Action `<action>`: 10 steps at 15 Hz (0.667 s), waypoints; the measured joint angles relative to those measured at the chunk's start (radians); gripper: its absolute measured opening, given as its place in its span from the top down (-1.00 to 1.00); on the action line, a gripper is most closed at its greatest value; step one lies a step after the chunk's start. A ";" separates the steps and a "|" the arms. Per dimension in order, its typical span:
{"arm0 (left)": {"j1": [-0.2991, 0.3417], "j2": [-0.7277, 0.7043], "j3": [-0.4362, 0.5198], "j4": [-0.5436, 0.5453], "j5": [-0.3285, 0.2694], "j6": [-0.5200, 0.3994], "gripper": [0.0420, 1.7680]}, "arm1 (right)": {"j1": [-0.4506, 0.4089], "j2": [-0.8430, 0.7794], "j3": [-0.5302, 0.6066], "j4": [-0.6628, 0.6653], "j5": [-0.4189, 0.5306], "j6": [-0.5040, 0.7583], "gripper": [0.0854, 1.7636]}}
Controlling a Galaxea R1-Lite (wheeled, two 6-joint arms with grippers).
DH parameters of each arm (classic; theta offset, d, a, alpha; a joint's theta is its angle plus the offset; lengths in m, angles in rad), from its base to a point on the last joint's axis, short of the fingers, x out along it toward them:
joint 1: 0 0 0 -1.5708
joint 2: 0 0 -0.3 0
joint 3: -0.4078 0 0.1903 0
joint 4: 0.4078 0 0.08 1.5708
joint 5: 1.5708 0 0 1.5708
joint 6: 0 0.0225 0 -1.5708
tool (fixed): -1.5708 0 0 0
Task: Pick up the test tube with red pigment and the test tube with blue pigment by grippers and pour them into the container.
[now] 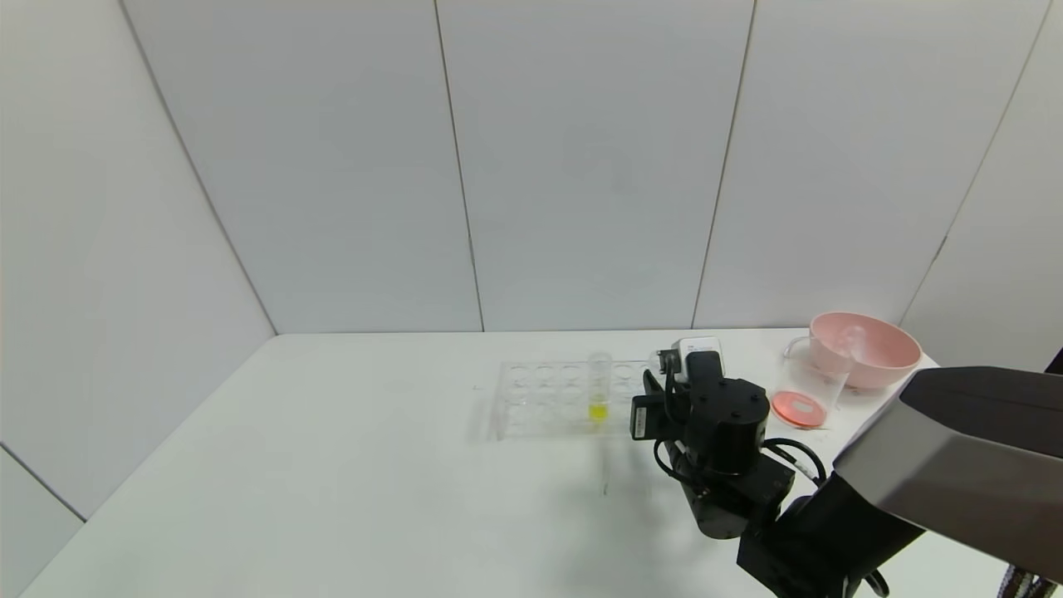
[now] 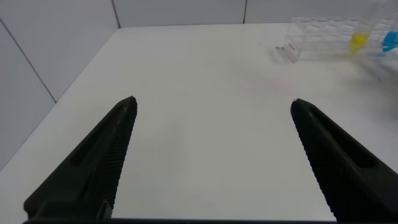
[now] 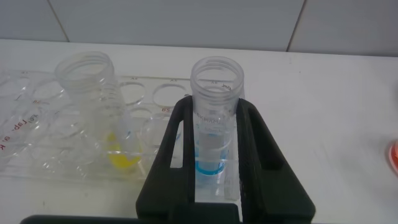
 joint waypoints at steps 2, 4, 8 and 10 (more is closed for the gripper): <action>0.000 0.000 0.000 0.000 0.000 0.000 -1.00 | 0.001 0.000 0.003 0.000 -0.001 0.000 0.55; 0.000 0.000 0.000 0.000 0.000 0.000 -1.00 | 0.002 -0.006 0.004 0.002 -0.001 -0.005 0.55; 0.000 0.000 0.000 0.000 0.000 0.000 -1.00 | 0.008 -0.052 0.003 0.002 -0.001 -0.045 0.55; 0.000 0.000 0.000 0.000 0.000 0.000 -1.00 | 0.012 -0.081 0.003 0.003 0.000 -0.079 0.55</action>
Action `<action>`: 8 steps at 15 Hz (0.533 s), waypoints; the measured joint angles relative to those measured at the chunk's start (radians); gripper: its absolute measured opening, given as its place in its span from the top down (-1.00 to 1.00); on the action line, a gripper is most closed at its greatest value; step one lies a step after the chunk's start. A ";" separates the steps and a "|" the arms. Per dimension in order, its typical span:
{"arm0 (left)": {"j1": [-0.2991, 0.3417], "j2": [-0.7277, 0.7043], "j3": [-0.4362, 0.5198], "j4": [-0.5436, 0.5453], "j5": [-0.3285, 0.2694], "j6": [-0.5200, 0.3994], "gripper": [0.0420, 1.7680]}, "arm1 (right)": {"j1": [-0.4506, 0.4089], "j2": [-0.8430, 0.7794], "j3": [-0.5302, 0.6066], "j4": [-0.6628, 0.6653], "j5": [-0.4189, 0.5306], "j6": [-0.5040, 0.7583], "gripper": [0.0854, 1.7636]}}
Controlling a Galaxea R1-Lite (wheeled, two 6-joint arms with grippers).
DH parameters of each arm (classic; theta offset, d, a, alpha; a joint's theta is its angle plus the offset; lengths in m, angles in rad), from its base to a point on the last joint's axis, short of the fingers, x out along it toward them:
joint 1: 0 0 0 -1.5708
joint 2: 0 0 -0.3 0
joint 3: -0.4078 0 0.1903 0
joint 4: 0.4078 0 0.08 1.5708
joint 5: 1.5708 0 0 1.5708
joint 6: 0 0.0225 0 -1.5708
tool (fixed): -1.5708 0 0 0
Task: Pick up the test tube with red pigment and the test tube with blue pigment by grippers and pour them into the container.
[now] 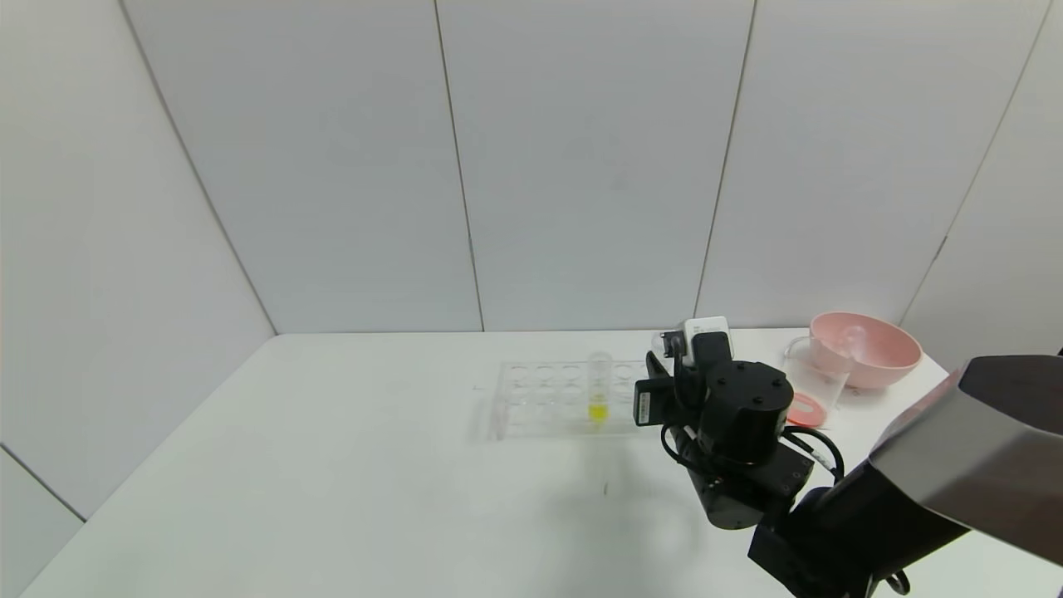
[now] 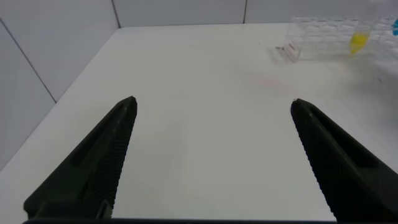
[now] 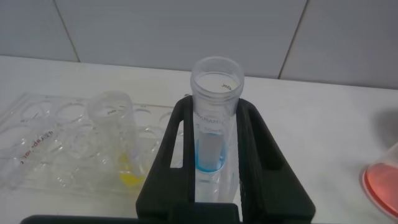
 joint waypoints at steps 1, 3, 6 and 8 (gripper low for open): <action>0.000 0.000 0.000 0.000 0.000 0.000 -1.00 | 0.002 -0.016 0.000 0.000 0.000 -0.013 0.55; 0.000 0.000 0.000 0.000 0.000 0.000 -1.00 | 0.006 -0.041 -0.003 0.001 0.001 -0.028 0.55; 0.000 0.000 0.000 0.000 0.000 0.000 -1.00 | 0.014 -0.061 -0.003 0.001 0.001 -0.029 0.55; 0.000 0.000 0.000 0.000 0.000 0.000 -1.00 | 0.016 -0.065 -0.001 0.001 0.001 -0.029 0.55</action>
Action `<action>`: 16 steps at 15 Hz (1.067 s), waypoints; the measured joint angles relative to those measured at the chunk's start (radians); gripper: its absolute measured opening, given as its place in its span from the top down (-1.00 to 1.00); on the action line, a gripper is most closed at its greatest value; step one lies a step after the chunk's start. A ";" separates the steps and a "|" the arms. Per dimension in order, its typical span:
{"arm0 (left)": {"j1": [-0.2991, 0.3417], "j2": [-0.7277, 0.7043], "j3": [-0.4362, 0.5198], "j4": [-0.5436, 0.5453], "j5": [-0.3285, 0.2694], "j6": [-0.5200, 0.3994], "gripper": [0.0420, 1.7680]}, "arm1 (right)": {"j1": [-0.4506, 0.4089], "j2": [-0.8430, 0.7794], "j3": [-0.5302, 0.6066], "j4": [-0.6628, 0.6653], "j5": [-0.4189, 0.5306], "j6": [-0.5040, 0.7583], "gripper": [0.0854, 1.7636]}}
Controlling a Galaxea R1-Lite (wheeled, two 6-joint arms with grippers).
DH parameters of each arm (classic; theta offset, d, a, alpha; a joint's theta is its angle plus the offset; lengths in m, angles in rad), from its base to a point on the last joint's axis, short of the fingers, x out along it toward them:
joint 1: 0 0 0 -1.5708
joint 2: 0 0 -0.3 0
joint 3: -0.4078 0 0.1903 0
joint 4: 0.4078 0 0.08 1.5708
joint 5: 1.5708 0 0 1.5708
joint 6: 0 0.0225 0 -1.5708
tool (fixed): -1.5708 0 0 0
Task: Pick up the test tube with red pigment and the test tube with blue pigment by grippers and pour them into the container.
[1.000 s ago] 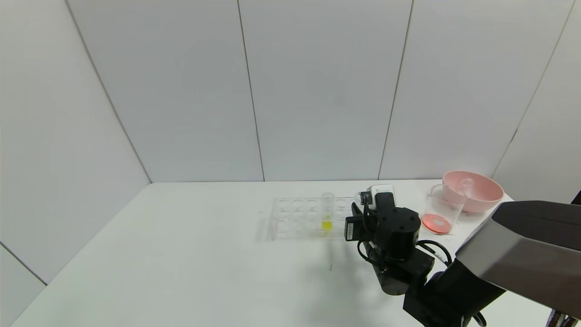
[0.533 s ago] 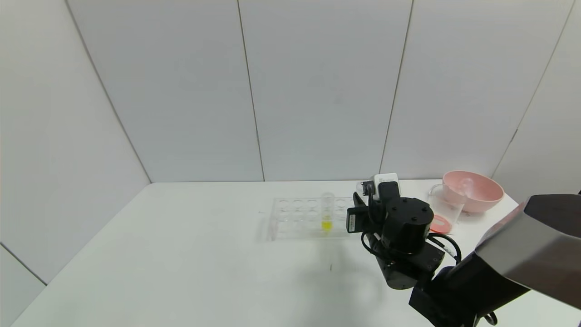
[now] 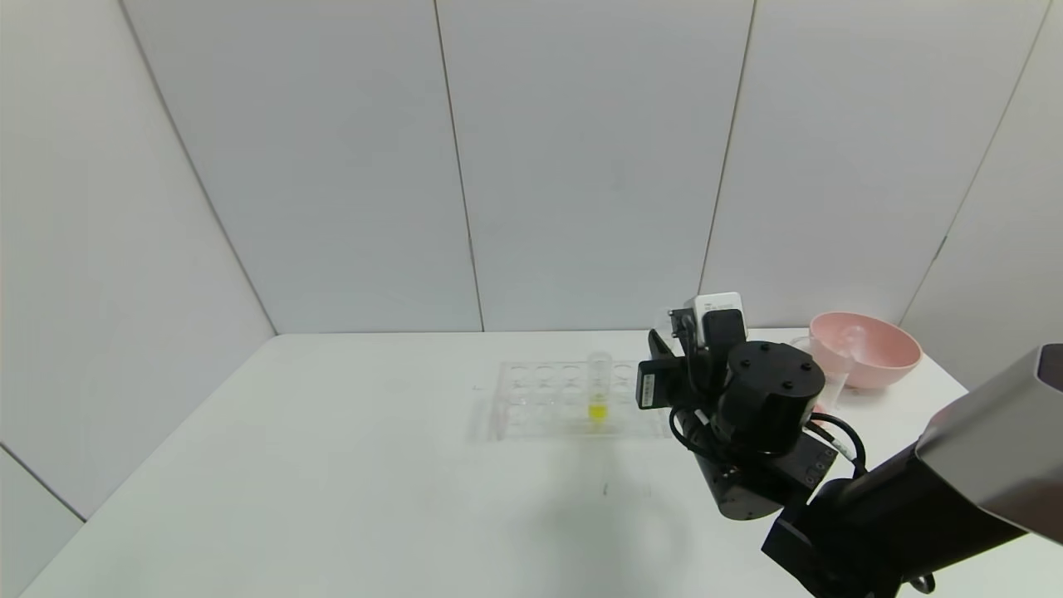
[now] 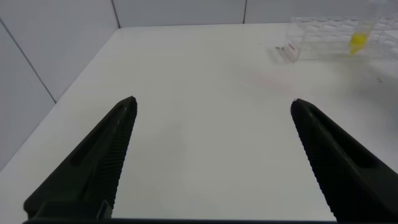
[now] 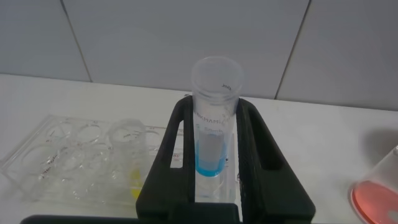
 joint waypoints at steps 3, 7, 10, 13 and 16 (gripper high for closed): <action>0.000 0.000 0.000 0.000 0.000 0.000 -1.00 | 0.001 -0.003 0.004 -0.002 0.000 0.000 0.55; 0.000 0.000 0.000 0.000 0.000 0.000 -1.00 | -0.003 -0.046 0.029 0.042 0.020 0.000 0.55; 0.000 0.000 0.000 0.000 0.000 0.000 -1.00 | -0.023 -0.140 0.075 0.145 0.092 0.000 0.55; 0.000 0.000 0.000 0.000 0.000 0.000 -1.00 | -0.087 -0.268 0.145 0.277 0.233 0.001 0.55; 0.000 0.000 0.000 0.000 0.000 0.000 -1.00 | -0.228 -0.401 0.244 0.378 0.455 0.002 0.55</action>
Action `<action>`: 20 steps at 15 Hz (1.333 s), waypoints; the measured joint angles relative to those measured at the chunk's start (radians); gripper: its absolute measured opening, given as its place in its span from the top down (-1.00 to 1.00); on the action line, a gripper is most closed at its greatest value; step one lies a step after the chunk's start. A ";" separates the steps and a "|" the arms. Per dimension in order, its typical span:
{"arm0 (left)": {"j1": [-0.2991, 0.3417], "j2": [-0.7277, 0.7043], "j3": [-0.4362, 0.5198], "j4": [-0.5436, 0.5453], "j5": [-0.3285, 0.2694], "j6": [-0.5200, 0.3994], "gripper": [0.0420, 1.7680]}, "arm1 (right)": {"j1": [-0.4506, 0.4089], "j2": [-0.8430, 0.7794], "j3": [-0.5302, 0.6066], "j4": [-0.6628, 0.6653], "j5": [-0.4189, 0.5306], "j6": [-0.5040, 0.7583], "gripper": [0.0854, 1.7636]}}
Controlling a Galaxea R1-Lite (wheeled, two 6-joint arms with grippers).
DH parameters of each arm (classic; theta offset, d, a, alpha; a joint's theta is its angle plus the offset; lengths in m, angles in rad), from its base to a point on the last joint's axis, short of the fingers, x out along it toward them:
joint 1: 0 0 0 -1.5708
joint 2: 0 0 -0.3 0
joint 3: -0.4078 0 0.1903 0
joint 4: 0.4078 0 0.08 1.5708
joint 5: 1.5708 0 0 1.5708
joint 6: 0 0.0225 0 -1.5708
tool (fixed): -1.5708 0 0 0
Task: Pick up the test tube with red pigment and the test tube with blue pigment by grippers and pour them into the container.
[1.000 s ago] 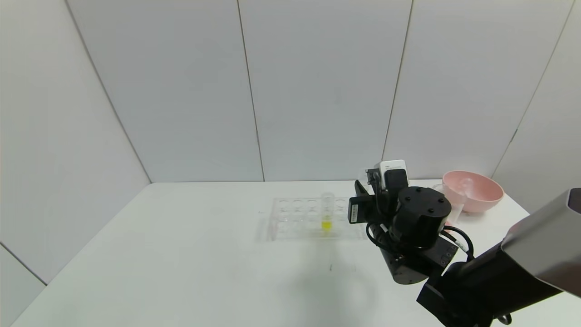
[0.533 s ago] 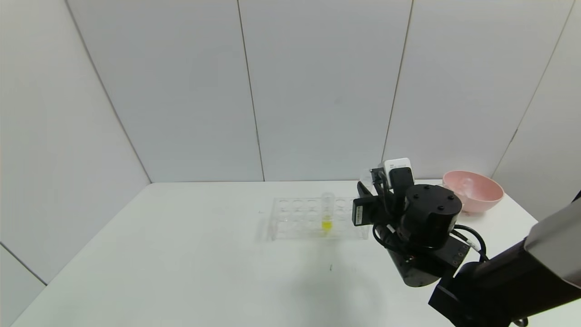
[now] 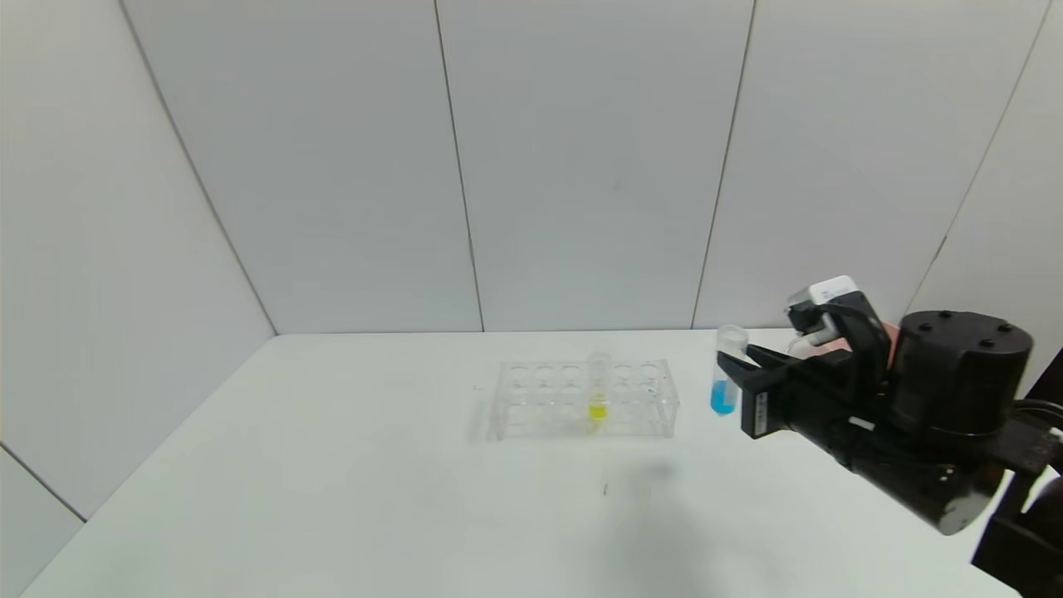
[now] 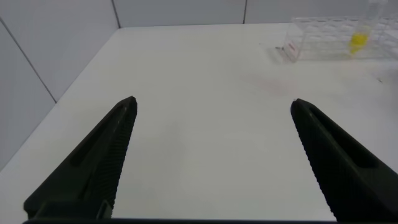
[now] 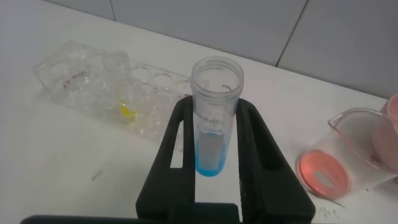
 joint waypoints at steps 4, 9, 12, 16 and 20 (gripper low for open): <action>0.000 0.000 0.000 0.000 0.000 0.000 -1.00 | -0.274 -0.128 0.049 0.117 0.276 -0.007 0.55; 0.000 0.000 0.000 0.000 0.000 0.000 -1.00 | -0.626 -0.184 0.038 0.173 0.630 -0.135 0.55; 0.000 0.000 0.000 0.000 0.000 0.000 -1.00 | -0.788 -0.186 -0.014 0.301 0.754 -0.224 0.55; 0.000 0.000 0.000 0.000 0.000 0.000 -1.00 | -0.889 -0.136 -0.186 0.503 0.808 -0.395 0.55; 0.000 0.000 0.000 0.000 0.000 0.000 -1.00 | -0.872 -0.027 -0.346 0.588 0.814 -0.524 0.55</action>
